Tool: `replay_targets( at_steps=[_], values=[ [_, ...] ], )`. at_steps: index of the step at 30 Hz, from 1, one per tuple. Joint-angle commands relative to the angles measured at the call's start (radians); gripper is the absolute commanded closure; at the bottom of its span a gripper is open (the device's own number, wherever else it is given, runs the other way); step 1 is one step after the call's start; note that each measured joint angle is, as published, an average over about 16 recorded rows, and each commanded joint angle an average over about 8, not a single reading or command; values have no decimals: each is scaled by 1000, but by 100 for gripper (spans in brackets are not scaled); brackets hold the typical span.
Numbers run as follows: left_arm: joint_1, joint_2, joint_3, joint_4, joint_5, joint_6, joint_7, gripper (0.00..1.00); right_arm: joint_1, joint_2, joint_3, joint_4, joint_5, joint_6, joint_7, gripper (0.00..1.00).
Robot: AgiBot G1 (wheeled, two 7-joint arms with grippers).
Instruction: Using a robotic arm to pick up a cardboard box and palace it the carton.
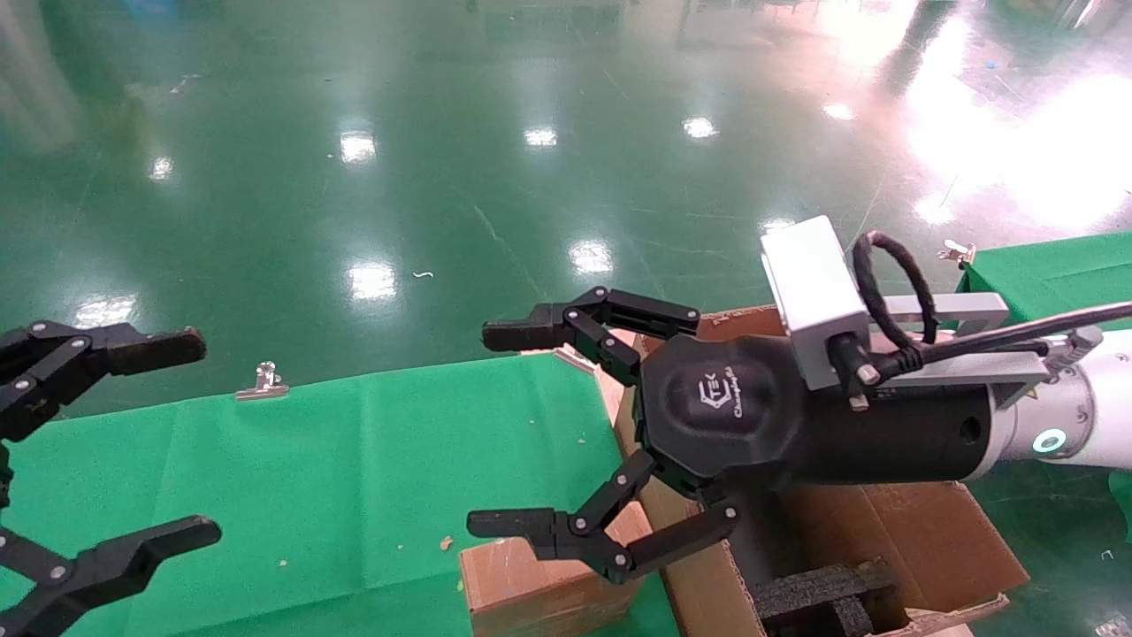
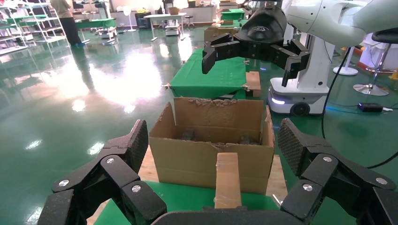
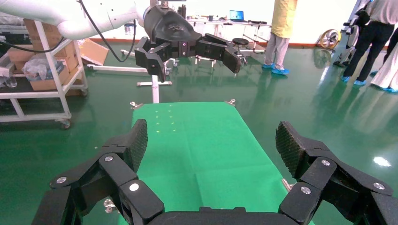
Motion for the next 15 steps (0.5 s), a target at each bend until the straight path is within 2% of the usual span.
replay_targets(
  at_steps=[1, 9, 10, 15],
  values=[
    [0, 0, 0, 0, 0, 0, 0, 0, 0, 0, 0, 0, 0, 0, 0, 0],
    [0, 0, 0, 0, 0, 0, 0, 2, 0, 0, 0, 0, 0, 0, 0, 0],
    [0, 0, 0, 0, 0, 0, 0, 10, 0, 0, 0, 0, 0, 0, 0, 0],
    [0, 0, 0, 0, 0, 0, 0, 72, 0, 0, 0, 0, 0, 0, 0, 0]
  ],
)
